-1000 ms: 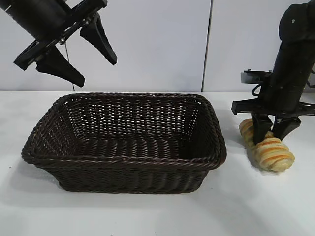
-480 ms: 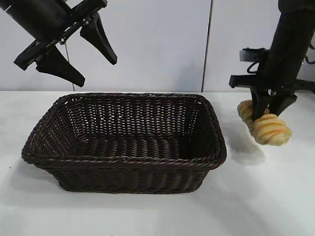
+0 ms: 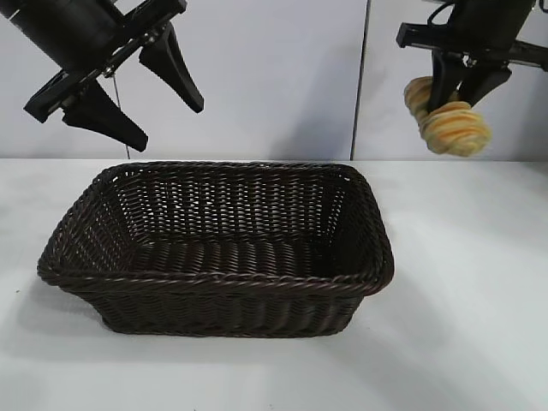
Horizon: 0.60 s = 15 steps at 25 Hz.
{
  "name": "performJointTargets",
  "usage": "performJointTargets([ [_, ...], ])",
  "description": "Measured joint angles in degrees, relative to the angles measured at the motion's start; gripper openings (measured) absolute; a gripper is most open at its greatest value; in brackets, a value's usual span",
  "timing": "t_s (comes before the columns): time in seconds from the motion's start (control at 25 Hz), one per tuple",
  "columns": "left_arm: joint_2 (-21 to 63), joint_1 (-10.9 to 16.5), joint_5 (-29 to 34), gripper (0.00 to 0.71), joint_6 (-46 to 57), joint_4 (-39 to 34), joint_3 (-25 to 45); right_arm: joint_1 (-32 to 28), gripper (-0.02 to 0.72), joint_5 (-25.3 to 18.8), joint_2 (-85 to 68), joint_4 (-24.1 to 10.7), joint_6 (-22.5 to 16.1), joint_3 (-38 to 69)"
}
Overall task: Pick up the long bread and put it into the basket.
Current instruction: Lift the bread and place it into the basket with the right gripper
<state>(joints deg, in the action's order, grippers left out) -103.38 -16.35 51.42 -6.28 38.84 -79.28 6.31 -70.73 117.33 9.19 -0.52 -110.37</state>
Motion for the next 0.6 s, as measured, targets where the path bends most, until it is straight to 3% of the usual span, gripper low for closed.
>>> performJointTargets([
  [0.6, 0.0, 0.0, 0.4, 0.508, 0.0, 0.0, 0.0, 14.71, 0.192, 0.0, 0.0, 1.28, 1.23, 0.0],
])
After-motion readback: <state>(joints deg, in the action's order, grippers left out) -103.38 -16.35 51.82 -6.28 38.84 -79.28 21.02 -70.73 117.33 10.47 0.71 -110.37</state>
